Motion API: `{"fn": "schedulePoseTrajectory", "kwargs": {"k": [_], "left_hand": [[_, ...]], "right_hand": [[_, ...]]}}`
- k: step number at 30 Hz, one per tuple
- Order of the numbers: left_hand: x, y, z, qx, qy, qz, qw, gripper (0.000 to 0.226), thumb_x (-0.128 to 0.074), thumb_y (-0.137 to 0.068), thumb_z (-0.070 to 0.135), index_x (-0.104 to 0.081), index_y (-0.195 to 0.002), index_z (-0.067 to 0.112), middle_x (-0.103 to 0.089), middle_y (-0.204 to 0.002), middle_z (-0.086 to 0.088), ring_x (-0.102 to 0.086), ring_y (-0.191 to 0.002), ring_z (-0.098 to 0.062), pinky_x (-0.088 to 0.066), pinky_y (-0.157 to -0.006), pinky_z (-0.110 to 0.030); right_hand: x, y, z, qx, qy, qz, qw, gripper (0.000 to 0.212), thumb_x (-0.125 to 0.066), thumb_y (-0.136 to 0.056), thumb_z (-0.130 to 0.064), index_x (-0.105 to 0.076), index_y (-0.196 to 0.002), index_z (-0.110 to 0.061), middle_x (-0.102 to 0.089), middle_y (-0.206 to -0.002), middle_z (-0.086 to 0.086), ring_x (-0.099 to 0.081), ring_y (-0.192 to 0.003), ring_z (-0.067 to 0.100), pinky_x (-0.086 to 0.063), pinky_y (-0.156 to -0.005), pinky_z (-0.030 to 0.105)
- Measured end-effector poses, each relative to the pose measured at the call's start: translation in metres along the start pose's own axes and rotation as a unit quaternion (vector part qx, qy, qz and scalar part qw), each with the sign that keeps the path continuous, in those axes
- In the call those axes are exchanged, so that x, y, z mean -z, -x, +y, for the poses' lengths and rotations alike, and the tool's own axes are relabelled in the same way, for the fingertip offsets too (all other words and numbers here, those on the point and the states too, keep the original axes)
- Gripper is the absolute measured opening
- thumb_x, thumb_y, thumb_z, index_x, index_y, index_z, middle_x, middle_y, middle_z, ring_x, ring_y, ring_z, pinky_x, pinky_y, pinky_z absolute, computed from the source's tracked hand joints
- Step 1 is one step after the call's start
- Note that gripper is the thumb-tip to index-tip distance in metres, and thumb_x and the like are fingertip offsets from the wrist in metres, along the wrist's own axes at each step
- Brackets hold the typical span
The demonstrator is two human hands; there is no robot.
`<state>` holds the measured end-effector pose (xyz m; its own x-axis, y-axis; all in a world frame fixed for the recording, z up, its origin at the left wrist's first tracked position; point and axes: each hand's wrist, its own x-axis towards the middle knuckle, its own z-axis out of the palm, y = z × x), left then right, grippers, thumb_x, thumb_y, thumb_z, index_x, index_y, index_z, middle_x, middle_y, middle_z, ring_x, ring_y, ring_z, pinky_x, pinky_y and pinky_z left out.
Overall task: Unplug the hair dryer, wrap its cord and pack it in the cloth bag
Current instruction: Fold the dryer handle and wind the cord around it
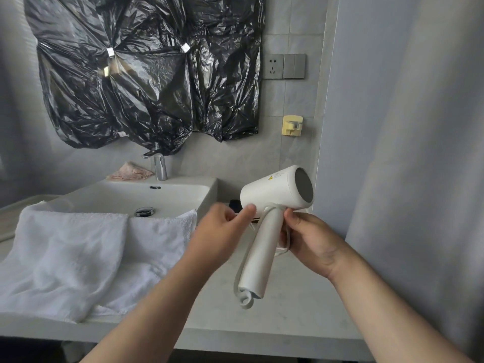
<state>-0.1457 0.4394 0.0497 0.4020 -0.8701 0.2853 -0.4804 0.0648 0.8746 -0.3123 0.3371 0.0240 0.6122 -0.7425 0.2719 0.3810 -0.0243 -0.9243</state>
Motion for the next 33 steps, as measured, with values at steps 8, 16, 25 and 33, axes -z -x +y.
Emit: {"fn": "schedulePoseTrajectory", "kwargs": {"k": [8,16,25,33], "left_hand": [[0.020,-0.038,0.028,-0.259,-0.191,-0.155,0.934,0.112,-0.088,-0.054,0.056,-0.036,-0.148,0.025,-0.047,-0.139,0.004,-0.043,-0.130,-0.013,-0.035,-0.113,-0.033],[0.015,-0.031,0.018,-0.248,0.035,-0.213,0.944,0.086,-0.090,-0.066,0.020,-0.045,-0.140,0.020,-0.058,-0.133,-0.004,-0.055,-0.126,-0.017,-0.047,-0.105,-0.037],[0.007,-0.021,0.016,-0.230,0.110,-0.162,0.953,0.078,-0.087,-0.066,0.015,-0.051,-0.135,0.013,-0.066,-0.124,0.001,-0.062,-0.113,-0.005,-0.048,-0.093,-0.022],[0.025,-0.032,0.029,-0.259,-0.020,-0.186,0.947,0.077,-0.086,-0.059,0.058,-0.061,-0.122,0.021,-0.068,-0.114,-0.008,-0.062,-0.111,-0.031,-0.051,-0.096,-0.052]], "right_hand": [[-0.002,0.005,-0.013,0.035,0.168,-0.061,0.983,0.045,-0.084,-0.063,-0.052,-0.072,-0.081,-0.012,-0.048,-0.070,0.010,-0.040,-0.061,0.014,-0.031,-0.057,0.026],[-0.007,0.017,-0.035,0.052,0.218,-0.085,0.971,0.019,-0.058,-0.084,-0.021,-0.073,-0.072,-0.016,-0.056,-0.058,-0.013,-0.041,-0.054,0.007,-0.033,-0.054,0.018],[-0.005,0.018,-0.027,0.052,0.170,-0.063,0.982,0.087,-0.082,-0.060,-0.059,-0.059,-0.092,0.019,-0.048,-0.082,0.017,-0.042,-0.058,0.012,-0.035,-0.052,0.018],[-0.007,0.023,-0.040,0.007,0.213,-0.089,0.973,0.067,-0.083,-0.058,-0.061,-0.063,-0.077,0.000,-0.051,-0.063,0.001,-0.043,-0.054,0.010,-0.032,-0.052,0.021]]}}
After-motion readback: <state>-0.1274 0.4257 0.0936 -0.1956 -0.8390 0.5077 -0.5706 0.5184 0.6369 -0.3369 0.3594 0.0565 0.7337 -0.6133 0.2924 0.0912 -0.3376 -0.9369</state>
